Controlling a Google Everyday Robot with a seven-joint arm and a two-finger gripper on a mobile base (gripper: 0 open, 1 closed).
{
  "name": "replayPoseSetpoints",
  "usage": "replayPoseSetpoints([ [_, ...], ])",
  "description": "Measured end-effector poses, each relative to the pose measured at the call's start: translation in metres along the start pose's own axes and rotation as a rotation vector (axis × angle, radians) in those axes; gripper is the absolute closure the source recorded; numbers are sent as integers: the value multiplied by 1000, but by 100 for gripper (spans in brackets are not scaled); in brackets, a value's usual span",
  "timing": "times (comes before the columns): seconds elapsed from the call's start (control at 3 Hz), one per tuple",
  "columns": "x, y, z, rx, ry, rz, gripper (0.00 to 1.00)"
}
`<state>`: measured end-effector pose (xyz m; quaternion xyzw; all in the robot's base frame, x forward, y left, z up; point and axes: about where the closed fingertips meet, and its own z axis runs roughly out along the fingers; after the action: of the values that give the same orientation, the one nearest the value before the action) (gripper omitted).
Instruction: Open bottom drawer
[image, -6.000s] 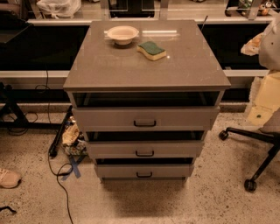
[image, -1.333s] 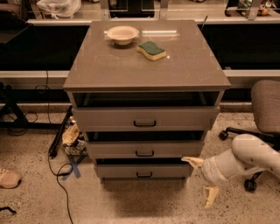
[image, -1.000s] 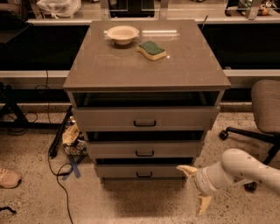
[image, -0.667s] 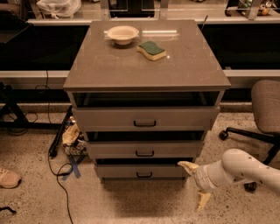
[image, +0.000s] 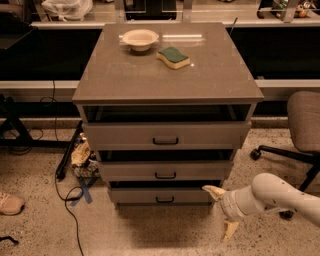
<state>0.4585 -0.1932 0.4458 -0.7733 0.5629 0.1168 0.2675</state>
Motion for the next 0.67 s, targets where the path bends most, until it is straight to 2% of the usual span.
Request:
replayPoseSetpoints([
  [0.33, 24, 2, 34, 36, 27, -10, 0],
  [0.67, 59, -5, 76, 95, 48, -27, 0],
])
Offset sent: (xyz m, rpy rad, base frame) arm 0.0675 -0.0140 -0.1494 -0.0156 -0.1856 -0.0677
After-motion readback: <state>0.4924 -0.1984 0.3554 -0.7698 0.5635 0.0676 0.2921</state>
